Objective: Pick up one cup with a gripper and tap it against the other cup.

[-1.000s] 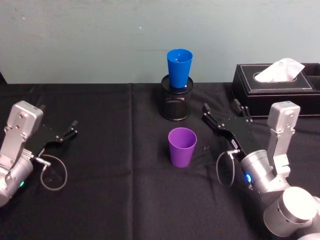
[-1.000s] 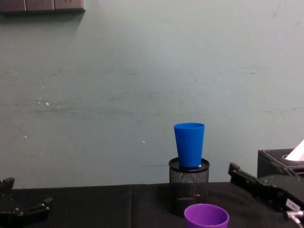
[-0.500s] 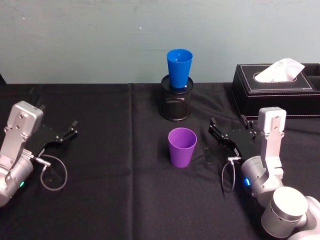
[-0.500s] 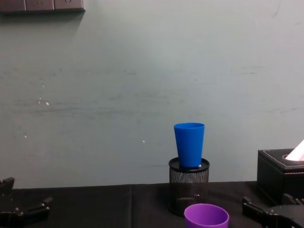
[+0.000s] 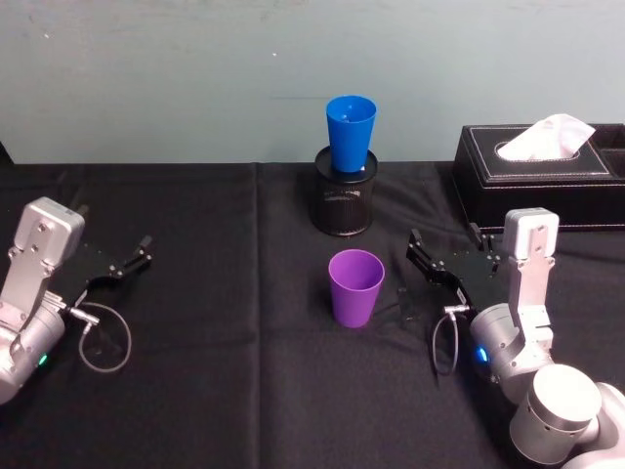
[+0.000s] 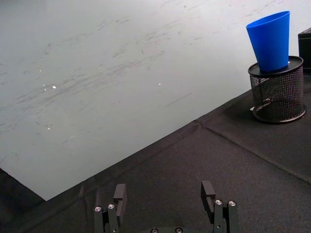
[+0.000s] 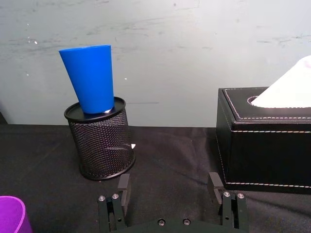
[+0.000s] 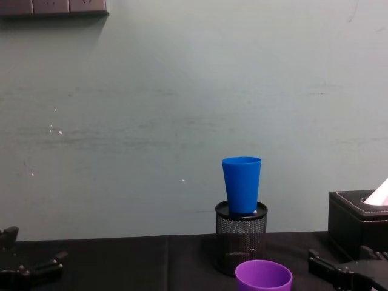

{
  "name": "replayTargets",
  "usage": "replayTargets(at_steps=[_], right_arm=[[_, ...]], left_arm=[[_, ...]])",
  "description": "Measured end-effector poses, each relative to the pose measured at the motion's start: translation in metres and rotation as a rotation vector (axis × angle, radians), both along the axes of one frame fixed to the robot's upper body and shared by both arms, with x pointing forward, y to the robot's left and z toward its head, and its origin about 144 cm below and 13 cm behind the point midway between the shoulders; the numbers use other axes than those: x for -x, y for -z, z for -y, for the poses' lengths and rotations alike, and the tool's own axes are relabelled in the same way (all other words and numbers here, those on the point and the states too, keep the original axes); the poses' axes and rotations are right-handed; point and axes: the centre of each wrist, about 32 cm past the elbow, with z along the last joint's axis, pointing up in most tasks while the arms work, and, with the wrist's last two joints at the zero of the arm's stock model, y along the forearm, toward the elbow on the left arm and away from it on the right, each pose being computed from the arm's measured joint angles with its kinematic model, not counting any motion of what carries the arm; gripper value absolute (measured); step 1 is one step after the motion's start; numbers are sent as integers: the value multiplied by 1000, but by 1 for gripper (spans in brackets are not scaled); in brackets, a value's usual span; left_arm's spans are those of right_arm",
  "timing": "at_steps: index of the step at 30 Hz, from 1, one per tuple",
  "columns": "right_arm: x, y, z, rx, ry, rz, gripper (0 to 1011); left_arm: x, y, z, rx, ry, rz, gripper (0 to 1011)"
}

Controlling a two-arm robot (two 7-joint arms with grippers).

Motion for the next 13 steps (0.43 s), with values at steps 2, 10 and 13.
replayTargets(at_steps=[2, 10, 13], right_arm=[[0, 0, 0, 0, 0, 0, 1002], [0, 0, 0, 0, -1, 0, 1002], [0, 0, 0, 0, -1, -1, 1002]], left_arm=[[0, 0, 0, 0, 0, 0, 1000], [0, 0, 0, 0, 0, 0, 1000], [0, 0, 0, 0, 0, 0, 1000]])
